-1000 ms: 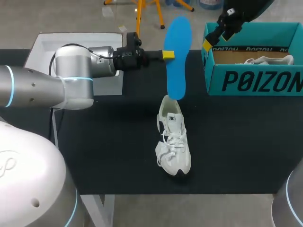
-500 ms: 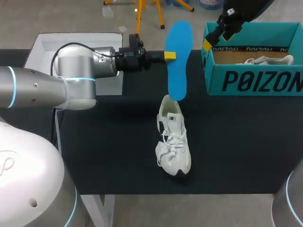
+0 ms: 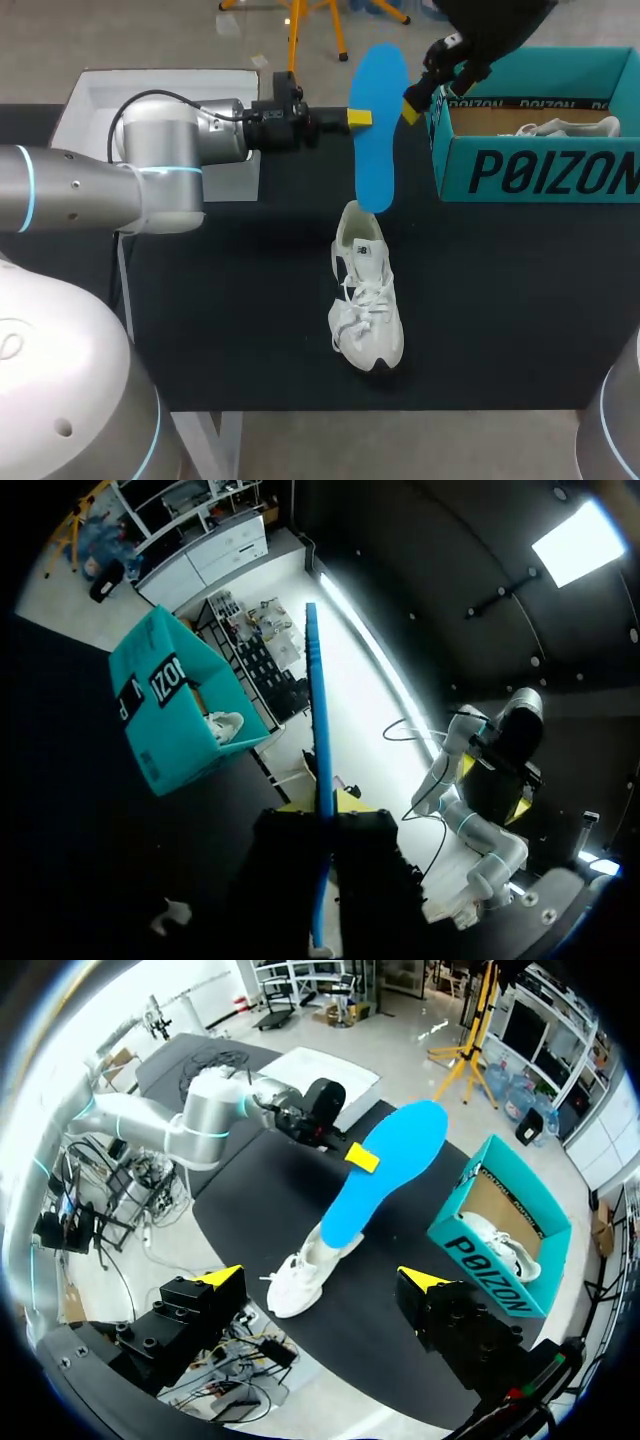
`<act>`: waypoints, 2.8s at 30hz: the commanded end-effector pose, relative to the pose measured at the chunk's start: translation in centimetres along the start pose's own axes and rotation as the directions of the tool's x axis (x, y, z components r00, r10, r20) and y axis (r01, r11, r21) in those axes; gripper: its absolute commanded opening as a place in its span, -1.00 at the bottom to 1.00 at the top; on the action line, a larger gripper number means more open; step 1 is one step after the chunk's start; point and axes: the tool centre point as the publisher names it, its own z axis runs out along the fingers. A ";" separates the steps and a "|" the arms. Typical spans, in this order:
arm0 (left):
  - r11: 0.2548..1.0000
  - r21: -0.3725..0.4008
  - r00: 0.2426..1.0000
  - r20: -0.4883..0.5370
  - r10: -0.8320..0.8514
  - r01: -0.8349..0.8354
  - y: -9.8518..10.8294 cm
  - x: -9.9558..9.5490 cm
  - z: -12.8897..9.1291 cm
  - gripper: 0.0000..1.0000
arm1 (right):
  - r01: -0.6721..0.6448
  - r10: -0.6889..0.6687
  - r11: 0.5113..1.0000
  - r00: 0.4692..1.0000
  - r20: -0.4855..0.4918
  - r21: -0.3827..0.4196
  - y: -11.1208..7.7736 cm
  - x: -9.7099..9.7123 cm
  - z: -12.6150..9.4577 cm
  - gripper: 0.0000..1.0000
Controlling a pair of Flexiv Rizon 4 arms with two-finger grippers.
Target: Take the shoe out of the shoebox, open the shoe tongue, remove and reinsert the insole, then place the shoe into the shoebox
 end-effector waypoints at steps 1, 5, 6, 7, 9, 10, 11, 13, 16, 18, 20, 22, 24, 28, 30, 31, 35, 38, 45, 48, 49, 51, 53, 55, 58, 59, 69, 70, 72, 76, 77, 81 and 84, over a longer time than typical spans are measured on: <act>1.000 -0.003 1.000 -0.001 -0.001 0.001 -0.1 -0.1 0.0 -1.00 | -0.001 0.001 1.000 1.000 0.018 0.007 1.3 1.3 0.7 1.00; 1.000 -0.003 1.000 -0.001 -0.001 0.001 -0.1 -0.1 0.0 -1.00 | -0.007 0.007 1.000 1.000 0.012 -0.013 0.5 0.4 -0.3 1.00; 1.000 -0.003 1.000 -0.001 -0.001 0.001 -0.1 -0.1 0.0 -1.00 | -0.007 0.008 1.000 1.000 0.013 -0.012 0.2 0.0 -0.5 1.00; 1.000 -0.003 1.000 -0.001 -0.001 0.001 -0.1 -0.1 0.0 -1.00 | -0.007 0.007 1.000 1.000 0.015 -0.011 0.0 -0.3 -0.7 1.00; 1.000 -0.003 1.000 -0.001 -0.001 0.001 -0.1 -0.1 0.0 -1.00 | -0.006 0.007 1.000 1.000 0.005 -0.017 -0.4 -1.0 -1.1 1.00; 1.000 -0.003 1.000 -0.001 -0.001 0.001 -0.1 -0.1 0.0 -1.00 | -0.007 0.007 1.000 1.000 0.005 -0.016 -0.6 -1.3 -1.2 1.00; 1.000 -0.003 1.000 -0.001 -0.001 0.001 -0.1 -0.1 0.0 -1.00 | -0.008 0.009 1.000 1.000 0.001 -0.028 -0.7 -1.5 -1.4 1.00; 1.000 -0.003 1.000 -0.001 -0.001 0.001 -0.1 -0.1 0.0 -1.00 | -0.004 0.004 1.000 1.000 -0.007 -0.015 -0.7 -1.7 -1.6 1.00; 1.000 -0.003 1.000 -0.001 -0.001 0.001 -0.1 -0.1 0.0 -1.00 | -0.004 0.004 1.000 1.000 -0.007 -0.015 -0.7 -1.7 -1.6 1.00; 1.000 -0.003 1.000 -0.001 -0.001 0.001 -0.1 -0.1 0.0 -1.00 | -0.004 0.004 1.000 1.000 -0.007 -0.015 -0.7 -1.7 -1.6 1.00; 1.000 -0.003 1.000 -0.001 -0.001 0.001 -0.1 -0.1 0.0 -1.00 | -0.004 0.004 1.000 1.000 -0.007 -0.015 -0.7 -1.7 -1.6 1.00; 1.000 -0.003 1.000 -0.001 -0.001 0.001 -0.1 -0.1 0.0 -1.00 | -0.004 0.004 1.000 1.000 -0.007 -0.015 -0.7 -1.7 -1.6 1.00; 1.000 -0.003 1.000 -0.001 -0.001 0.001 -0.1 -0.1 0.0 -1.00 | -0.004 0.004 1.000 1.000 -0.007 -0.015 -0.7 -1.7 -1.6 1.00; 1.000 -0.003 1.000 -0.001 -0.001 0.001 -0.1 -0.1 0.0 -1.00 | -0.004 0.004 1.000 1.000 -0.007 -0.015 -0.7 -1.7 -1.6 1.00; 1.000 -0.003 1.000 -0.001 -0.001 0.001 -0.1 -0.1 0.0 -1.00 | -0.004 0.004 1.000 1.000 -0.007 -0.015 -0.7 -1.7 -1.6 1.00; 0.991 -0.044 0.992 -0.017 0.126 -0.127 -0.1 1.0 0.6 -1.00 | -0.004 0.004 1.000 1.000 -0.007 -0.015 -0.7 -1.7 -1.6 1.00; 0.840 -0.198 0.863 -0.130 0.488 -0.505 1.2 3.0 1.8 -1.00 | -0.004 0.004 1.000 1.000 -0.007 -0.015 -0.7 -1.7 -1.6 1.00; 0.753 -0.197 0.778 -0.166 0.606 -0.628 2.4 3.8 1.4 -1.00 | -0.004 0.004 1.000 1.000 -0.007 -0.015 -0.7 -1.7 -1.6 1.00; 0.669 -0.143 0.684 -0.163 0.711 -0.729 4.8 4.3 0.3 -1.00 | -0.004 0.004 1.000 1.000 -0.007 -0.015 -0.7 -1.7 -1.6 1.00; 0.665 -0.119 0.675 -0.162 0.720 -0.738 5.3 4.3 0.1 -1.00 | -0.004 0.004 1.000 1.000 -0.007 -0.015 -0.7 -1.7 -1.6 1.00; 0.676 -0.122 0.686 -0.165 0.708 -0.727 5.3 4.1 0.1 -1.00 | -0.004 0.004 1.000 1.000 -0.007 -0.015 -0.7 -1.7 -1.6 1.00; 0.700 -0.102 0.707 -0.128 0.695 -0.707 5.1 3.7 0.1 -1.00 | -0.004 0.004 1.000 1.000 -0.007 -0.015 -0.7 -1.7 -1.6 1.00; 0.720 -0.099 0.726 -0.124 0.676 -0.687 5.0 3.7 0.1 -1.00 | -0.004 0.004 1.000 1.000 -0.007 -0.015 -0.7 -1.7 -1.6 1.00; 0.720 -0.099 0.726 -0.124 0.676 -0.687 5.0 3.7 0.1 -1.00 | -0.004 0.004 1.000 1.000 -0.007 -0.015 -0.7 -1.7 -1.6 1.00; 0.720 -0.099 0.726 -0.124 0.676 -0.687 5.0 3.7 0.1 -1.00 | -0.004 0.004 1.000 1.000 -0.007 -0.015 -0.7 -1.7 -1.6 1.00; 0.720 -0.099 0.726 -0.124 0.676 -0.687 5.0 3.7 0.1 -1.00 | -0.004 0.004 1.000 1.000 -0.007 -0.015 -0.7 -1.7 -1.6 1.00; 0.720 -0.099 0.726 -0.124 0.676 -0.687 5.0 3.7 0.1 -1.00 | -0.004 0.004 1.000 1.000 -0.007 -0.015 -0.7 -1.7 -1.6 1.00; 0.720 -0.099 0.726 -0.124 0.676 -0.687 5.0 3.7 0.1 -1.00 | -0.004 0.004 1.000 1.000 -0.007 -0.015 -0.7 -1.7 -1.6 1.00; 0.720 -0.099 0.726 -0.124 0.676 -0.687 5.0 3.7 0.1 -1.00 | -0.004 0.004 1.000 1.000 -0.007 -0.015 -0.7 -1.7 -1.6 1.00; 0.551 0.022 0.541 -0.164 0.825 -0.834 3.5 5.6 1.0 -1.00 | -0.004 0.004 1.000 1.000 -0.007 -0.015 -0.7 -1.7 -1.6 1.00; 0.457 0.022 0.447 -0.181 0.876 -0.889 3.2 6.3 1.1 -1.00 | -0.004 0.004 1.000 1.000 -0.007 -0.015 -0.7 -1.7 -1.6 1.00; 0.164 0.113 0.125 -0.294 0.948 -0.980 4.0 8.1 1.0 -1.00 | -0.004 0.004 1.000 1.000 -0.007 -0.015 -0.7 -1.7 -1.6 1.00; 0.048 0.086 0.015 -0.344 0.939 -0.995 5.2 7.7 0.6 -1.00 | -0.004 0.004 1.000 1.000 -0.007 -0.015 -0.7 -1.7 -1.6 1.00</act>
